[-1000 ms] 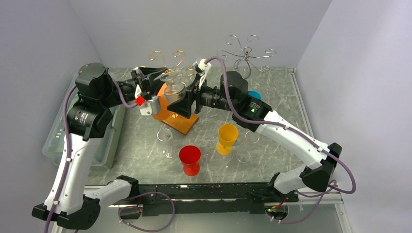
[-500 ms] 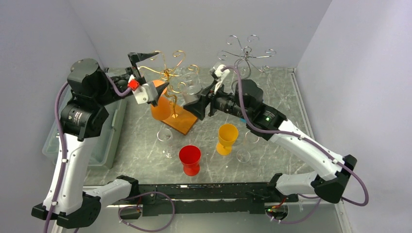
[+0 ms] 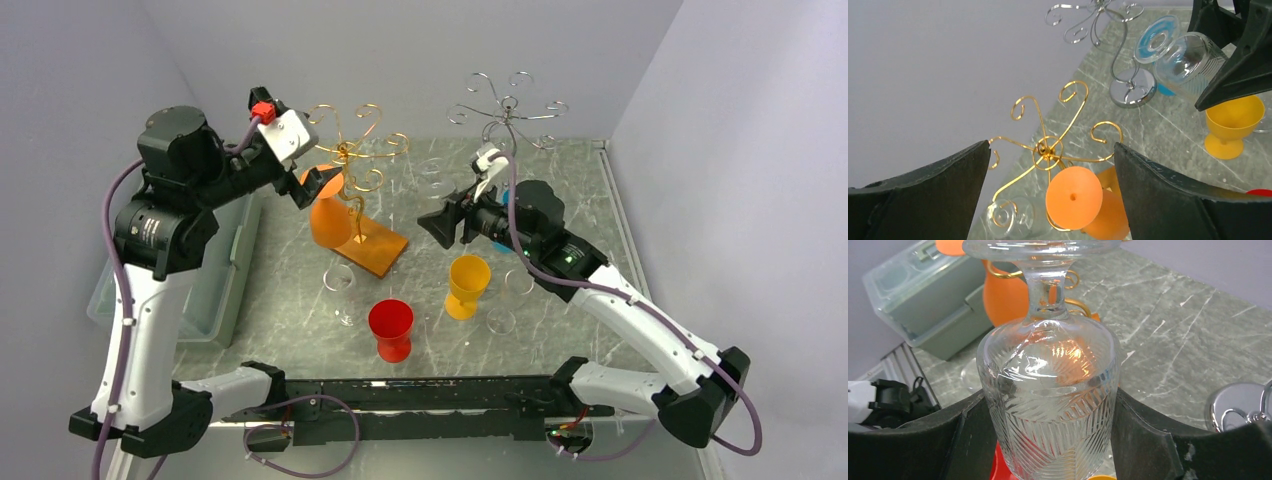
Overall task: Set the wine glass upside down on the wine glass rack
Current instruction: Turn the wine glass upside down at the wine rack.
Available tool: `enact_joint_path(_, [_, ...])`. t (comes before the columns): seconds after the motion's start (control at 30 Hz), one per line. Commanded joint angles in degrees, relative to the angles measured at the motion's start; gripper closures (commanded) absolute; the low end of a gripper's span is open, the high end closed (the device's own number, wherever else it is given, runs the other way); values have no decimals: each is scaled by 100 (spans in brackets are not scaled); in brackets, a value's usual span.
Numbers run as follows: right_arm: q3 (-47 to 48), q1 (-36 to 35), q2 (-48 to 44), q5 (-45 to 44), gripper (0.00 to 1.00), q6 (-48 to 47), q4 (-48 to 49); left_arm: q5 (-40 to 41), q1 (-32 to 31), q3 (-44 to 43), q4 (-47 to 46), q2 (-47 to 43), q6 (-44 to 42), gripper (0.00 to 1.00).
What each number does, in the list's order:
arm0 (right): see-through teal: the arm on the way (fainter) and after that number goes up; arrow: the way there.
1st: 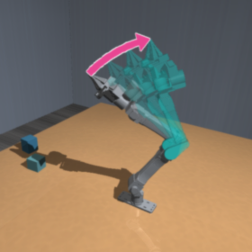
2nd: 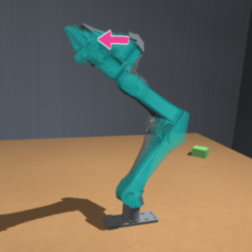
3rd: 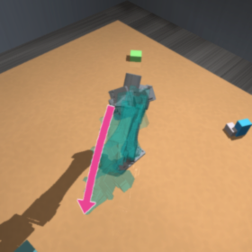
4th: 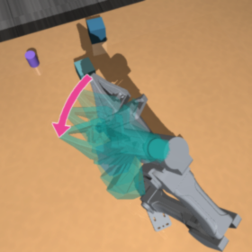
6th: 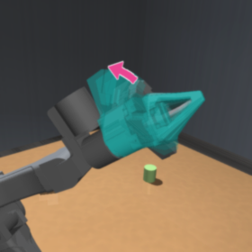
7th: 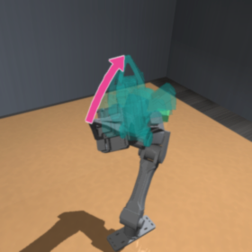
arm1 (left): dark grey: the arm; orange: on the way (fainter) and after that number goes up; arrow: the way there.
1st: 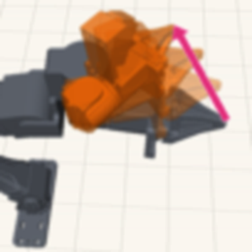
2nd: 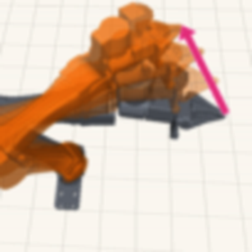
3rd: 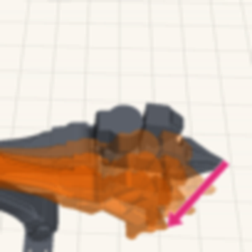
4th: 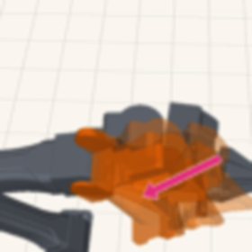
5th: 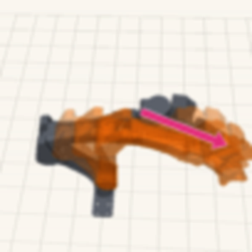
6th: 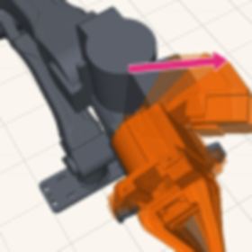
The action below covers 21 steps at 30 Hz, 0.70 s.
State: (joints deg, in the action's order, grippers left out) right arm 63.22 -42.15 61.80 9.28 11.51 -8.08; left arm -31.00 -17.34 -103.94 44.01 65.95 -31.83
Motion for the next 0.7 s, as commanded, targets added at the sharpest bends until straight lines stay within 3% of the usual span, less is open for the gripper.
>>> enact_joint_path(0.0, [62,113,122,258,100,-255,953,412,-6,-322,381,192,785,1])
enact_joint_path(0.37, [615,219,952,1027,100,-757,835,8,-6,-106,84,141,1187,2])
enact_joint_path(0.67, [769,225,920,1146,100,-975,591,-1247,-6,-39,-765,613,2340,6])
